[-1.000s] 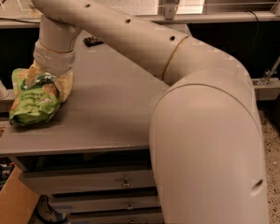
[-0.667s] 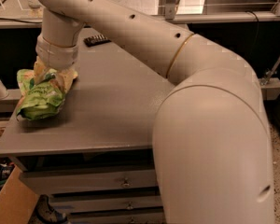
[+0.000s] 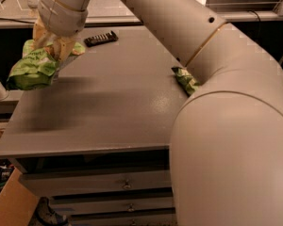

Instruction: Pick green rice chip bag

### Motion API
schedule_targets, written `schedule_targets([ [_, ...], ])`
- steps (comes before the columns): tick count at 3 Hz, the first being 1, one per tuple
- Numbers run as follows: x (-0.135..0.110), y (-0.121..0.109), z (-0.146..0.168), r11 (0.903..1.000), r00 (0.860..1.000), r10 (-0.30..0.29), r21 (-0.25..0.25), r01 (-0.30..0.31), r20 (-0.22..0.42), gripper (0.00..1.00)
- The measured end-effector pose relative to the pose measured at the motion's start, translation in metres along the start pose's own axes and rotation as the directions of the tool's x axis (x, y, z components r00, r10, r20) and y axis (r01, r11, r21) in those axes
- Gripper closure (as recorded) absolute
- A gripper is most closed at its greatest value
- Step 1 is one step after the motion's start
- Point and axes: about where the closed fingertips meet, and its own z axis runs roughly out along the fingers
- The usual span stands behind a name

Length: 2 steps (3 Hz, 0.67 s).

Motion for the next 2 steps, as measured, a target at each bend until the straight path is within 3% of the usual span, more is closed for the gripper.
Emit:
schedule_targets([
  [1,-0.0078,-0.0187,-0.0503,0.9844,0.994,0.096,0.143,-0.102,0.051,1.0],
  [2,-0.0104,-0.0224,-0.0561,0.9799,0.992,0.11,0.16,-0.119,0.066,1.0],
])
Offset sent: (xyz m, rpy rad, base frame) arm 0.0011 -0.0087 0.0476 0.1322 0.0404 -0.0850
